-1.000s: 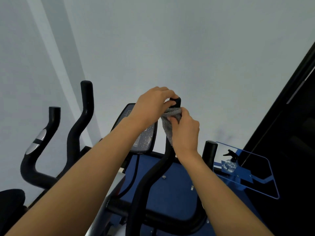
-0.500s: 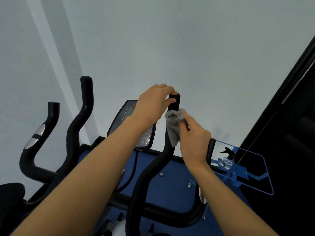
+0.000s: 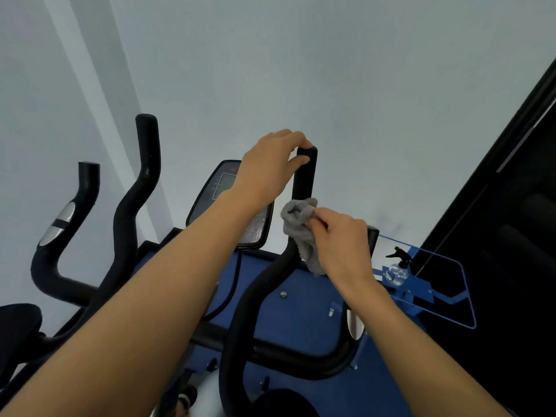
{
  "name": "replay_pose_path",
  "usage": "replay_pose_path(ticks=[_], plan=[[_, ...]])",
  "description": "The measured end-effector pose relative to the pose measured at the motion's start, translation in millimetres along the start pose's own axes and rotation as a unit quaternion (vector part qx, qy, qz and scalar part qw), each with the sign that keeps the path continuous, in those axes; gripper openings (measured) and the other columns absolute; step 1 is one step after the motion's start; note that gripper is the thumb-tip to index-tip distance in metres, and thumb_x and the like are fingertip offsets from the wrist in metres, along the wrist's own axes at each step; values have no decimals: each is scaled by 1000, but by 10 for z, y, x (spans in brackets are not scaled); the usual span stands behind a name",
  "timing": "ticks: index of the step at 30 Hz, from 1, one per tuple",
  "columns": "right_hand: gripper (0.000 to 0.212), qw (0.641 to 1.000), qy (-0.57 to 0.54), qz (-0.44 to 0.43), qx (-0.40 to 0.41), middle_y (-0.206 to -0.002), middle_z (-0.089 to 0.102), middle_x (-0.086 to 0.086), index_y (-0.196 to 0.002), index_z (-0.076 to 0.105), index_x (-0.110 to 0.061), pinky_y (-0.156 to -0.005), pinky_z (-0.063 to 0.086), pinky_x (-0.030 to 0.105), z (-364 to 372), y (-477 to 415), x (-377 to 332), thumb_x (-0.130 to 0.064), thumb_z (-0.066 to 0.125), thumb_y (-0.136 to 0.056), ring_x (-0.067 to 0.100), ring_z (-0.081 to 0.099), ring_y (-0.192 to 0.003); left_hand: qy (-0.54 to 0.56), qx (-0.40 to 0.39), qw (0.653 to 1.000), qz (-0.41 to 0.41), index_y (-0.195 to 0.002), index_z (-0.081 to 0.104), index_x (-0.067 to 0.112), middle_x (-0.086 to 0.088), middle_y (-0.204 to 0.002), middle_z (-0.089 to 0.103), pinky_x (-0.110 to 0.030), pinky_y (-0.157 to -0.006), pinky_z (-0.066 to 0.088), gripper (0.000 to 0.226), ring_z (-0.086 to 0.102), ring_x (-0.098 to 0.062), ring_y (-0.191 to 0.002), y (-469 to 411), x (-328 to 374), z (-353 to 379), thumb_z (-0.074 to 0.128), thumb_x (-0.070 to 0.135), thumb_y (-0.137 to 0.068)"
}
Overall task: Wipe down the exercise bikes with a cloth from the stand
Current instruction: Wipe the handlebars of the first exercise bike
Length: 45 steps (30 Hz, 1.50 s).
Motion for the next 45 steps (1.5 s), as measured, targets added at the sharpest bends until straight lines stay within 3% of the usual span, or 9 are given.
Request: replay_pose_path(ticks=[3, 6, 9, 12, 17, 23, 30, 39, 45], plan=[[20, 999, 0, -3, 37, -72, 64, -1, -95, 70, -13, -58, 42, 18, -221, 47, -118, -14, 50, -93, 12, 53, -62, 17, -16, 1000, 3, -122, 56, 23, 1, -120, 59, -42, -86, 47, 34, 54, -19, -107, 72, -46, 37, 59, 23, -89], [20, 999, 33, -28, 7, -85, 69, 5, -97, 68, -17, -70, 51, 37, -136, 115, -175, -17, 48, -93, 21, 61, -76, 30, -42, 999, -5, -136, 41, 29, 0, -128, 56, -41, -90, 47, 52, 53, -17, -112, 209, -103, 115, 61, 23, -88], [22, 998, 26, -39, -51, -107, 68, 1, -111, 64, -18, -85, 50, 30, 203, 294, -59, -17, 54, -92, 19, 63, -100, 64, -95, 993, -34, -144, 19, 39, -3, -133, 53, -38, -94, 47, 76, 55, -15, -112, 383, -154, 241, 64, 22, -86], [39, 998, -51, -39, -15, -129, 49, -10, -124, 57, -12, -106, 32, 16, 280, 431, 55, -11, 62, -86, 7, 42, -127, 73, -142, 986, -46, -143, 1, 45, -3, -139, 48, -38, -94, 47, 92, 58, -15, -108, 512, -197, 363, 67, 25, -84], [35, 990, -67, -119, -42, -120, 54, -10, -117, 62, -11, -105, 26, 6, 305, 535, 24, -10, 63, -82, -6, 38, -122, 84, -176, 979, -59, -138, -11, 53, -4, -143, 43, -35, -94, 46, 102, 59, -17, -105, 613, -276, 500, 70, 29, -81], [43, 995, -80, -51, -6, -129, 49, -7, -122, 57, -8, -108, 31, 21, 309, 458, 197, -11, 67, -81, 7, 41, -128, 62, -173, 982, -48, -139, -12, 50, -2, -138, 49, -36, -93, 47, 101, 60, -16, -102, 594, -296, 518, 68, 30, -82], [31, 992, -20, -127, -4, -118, 65, 6, -113, 64, -7, -109, 29, 27, 455, 583, 2, -14, 59, -83, 6, 50, -116, 39, -160, 985, -44, -139, -14, 49, -1, -138, 49, -42, -90, 50, 102, 60, -15, -101, 593, -293, 520, 68, 29, -82], [33, 982, -73, -159, -69, -119, 60, -5, -114, 63, -9, -105, 34, 13, 461, 867, -94, -20, 54, -85, 0, 48, -118, 42, -168, 983, -59, -137, -16, 52, -1, -139, 47, -43, -91, 49, 103, 60, -17, -101, 620, -282, 515, 69, 31, -82], [36, 981, -60, -146, -114, -111, 69, 4, -104, 69, -11, -106, 26, 9, 642, 930, -226, -32, 53, -81, 2, 52, -113, 47, -175, 981, -72, -138, -17, 50, -3, -141, 45, -43, -91, 49, 104, 59, -19, -101, 621, -280, 541, 68, 27, -83]])
Point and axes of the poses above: each hand's wrist, its own y-axis away from the middle knuckle, its own z-axis out of the palm, x = y × z, the point moved 8 cm from there along -y, towards the middle knuckle
